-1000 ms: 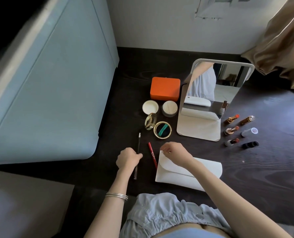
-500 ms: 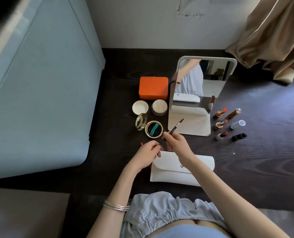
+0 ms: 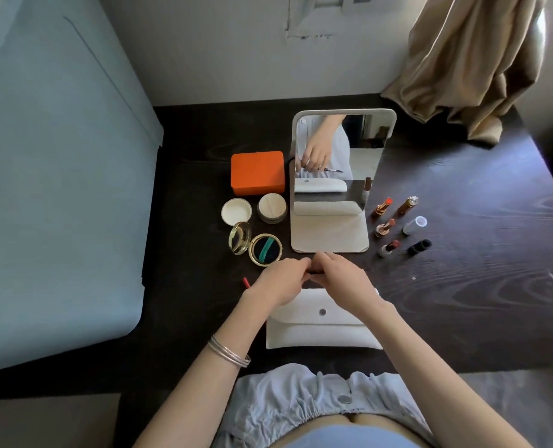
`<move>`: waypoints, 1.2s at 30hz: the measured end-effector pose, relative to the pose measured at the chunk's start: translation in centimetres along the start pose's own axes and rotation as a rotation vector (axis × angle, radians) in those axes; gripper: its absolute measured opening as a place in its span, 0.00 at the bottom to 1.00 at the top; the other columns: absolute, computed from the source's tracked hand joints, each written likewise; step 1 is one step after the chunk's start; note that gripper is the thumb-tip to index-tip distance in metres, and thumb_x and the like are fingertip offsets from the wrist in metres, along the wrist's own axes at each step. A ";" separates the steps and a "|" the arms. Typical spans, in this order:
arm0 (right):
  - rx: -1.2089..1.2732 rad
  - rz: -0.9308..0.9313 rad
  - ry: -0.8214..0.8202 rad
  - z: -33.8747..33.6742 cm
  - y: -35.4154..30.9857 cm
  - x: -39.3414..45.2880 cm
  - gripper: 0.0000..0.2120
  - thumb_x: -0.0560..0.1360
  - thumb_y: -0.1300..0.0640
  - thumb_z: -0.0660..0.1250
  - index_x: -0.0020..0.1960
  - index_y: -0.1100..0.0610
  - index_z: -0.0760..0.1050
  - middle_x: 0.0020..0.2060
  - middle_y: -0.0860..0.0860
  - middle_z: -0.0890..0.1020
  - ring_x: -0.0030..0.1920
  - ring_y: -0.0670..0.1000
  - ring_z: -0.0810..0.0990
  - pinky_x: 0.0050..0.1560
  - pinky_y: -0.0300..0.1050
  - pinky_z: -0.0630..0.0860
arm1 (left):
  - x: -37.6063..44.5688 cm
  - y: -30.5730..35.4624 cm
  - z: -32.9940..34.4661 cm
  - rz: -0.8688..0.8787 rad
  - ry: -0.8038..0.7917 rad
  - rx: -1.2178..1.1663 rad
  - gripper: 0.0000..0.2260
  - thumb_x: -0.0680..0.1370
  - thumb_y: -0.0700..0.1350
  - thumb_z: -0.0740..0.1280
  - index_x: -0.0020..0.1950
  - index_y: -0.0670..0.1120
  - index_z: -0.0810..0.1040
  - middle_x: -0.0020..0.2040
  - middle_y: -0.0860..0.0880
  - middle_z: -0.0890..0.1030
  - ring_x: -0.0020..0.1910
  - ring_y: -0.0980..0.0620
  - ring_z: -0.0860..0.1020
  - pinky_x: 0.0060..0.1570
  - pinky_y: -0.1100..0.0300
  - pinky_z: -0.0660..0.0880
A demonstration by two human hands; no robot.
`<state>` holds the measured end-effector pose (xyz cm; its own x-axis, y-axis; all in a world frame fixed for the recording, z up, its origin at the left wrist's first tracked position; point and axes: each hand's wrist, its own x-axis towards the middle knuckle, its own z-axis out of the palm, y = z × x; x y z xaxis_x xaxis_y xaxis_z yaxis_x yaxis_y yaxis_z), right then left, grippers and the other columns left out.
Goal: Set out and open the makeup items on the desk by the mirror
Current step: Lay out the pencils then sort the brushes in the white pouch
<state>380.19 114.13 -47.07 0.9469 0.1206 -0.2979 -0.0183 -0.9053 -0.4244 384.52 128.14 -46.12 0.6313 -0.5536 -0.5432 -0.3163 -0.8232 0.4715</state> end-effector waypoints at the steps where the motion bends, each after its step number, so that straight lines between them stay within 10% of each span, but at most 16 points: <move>1: 0.045 0.020 -0.054 -0.1 0.6 -0.1 0.09 0.79 0.53 0.60 0.55 0.56 0.73 0.51 0.51 0.78 0.54 0.52 0.74 0.47 0.46 0.70 | 0.1 0.2 0.1 0.009 -0.025 0.025 0.10 0.82 0.45 0.55 0.59 0.43 0.70 0.54 0.42 0.78 0.52 0.43 0.77 0.50 0.47 0.74; 5: 0.130 -0.032 -0.151 -0.3 2.5 -0.5 0.11 0.80 0.56 0.59 0.57 0.55 0.79 0.44 0.53 0.82 0.50 0.52 0.75 0.47 0.46 0.70 | 0.3 0.5 0.4 0.034 -0.130 -0.023 0.10 0.83 0.47 0.53 0.55 0.44 0.70 0.48 0.43 0.77 0.48 0.43 0.76 0.44 0.50 0.71; 15: 0.243 -0.005 0.245 1.6 4.9 -2.0 0.07 0.72 0.63 0.71 0.48 0.59 0.84 0.32 0.54 0.81 0.36 0.57 0.75 0.36 0.49 0.72 | 3.1 1.6 -0.8 0.133 -0.210 -0.101 0.07 0.81 0.49 0.58 0.46 0.49 0.71 0.39 0.49 0.74 0.40 0.49 0.72 0.38 0.55 0.66; 20: 0.259 0.123 0.333 1.0 6.6 -2.1 0.08 0.68 0.63 0.74 0.47 0.59 0.84 0.36 0.51 0.83 0.38 0.53 0.76 0.40 0.38 0.68 | 4.9 1.2 -1.0 0.044 -0.257 -0.201 0.14 0.77 0.54 0.65 0.57 0.47 0.72 0.41 0.52 0.74 0.39 0.54 0.72 0.39 0.60 0.68; 26: 0.382 0.470 0.252 2.1 8.0 -0.5 0.17 0.77 0.63 0.63 0.66 0.58 0.72 0.53 0.56 0.81 0.56 0.56 0.78 0.57 0.49 0.73 | 6.7 0.2 0.7 -0.244 -0.185 -0.428 0.17 0.77 0.40 0.64 0.62 0.44 0.62 0.51 0.42 0.79 0.49 0.48 0.76 0.48 0.55 0.72; 31: 0.236 0.380 0.295 2.0 7.4 1.3 0.05 0.76 0.69 0.61 0.48 0.60 0.70 0.40 0.54 0.75 0.41 0.55 0.74 0.39 0.46 0.70 | 7.1 0.9 2.9 -0.236 -0.141 -0.500 0.09 0.77 0.33 0.56 0.51 0.46 0.63 0.54 0.44 0.79 0.47 0.52 0.75 0.46 0.61 0.71; 36: 0.013 0.258 0.186 2.6 8.1 2.7 0.09 0.72 0.71 0.62 0.50 0.63 0.75 0.49 0.55 0.75 0.50 0.56 0.72 0.36 0.50 0.73 | 7.2 1.4 3.8 -0.177 -0.061 -0.517 0.11 0.76 0.31 0.57 0.50 0.46 0.71 0.56 0.44 0.77 0.51 0.51 0.81 0.48 0.60 0.75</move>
<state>381.75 108.20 -53.48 0.9530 -0.1902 -0.2359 -0.2685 -0.8910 -0.3660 385.91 122.47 -52.03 0.5960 -0.4315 -0.6772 0.1895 -0.7440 0.6408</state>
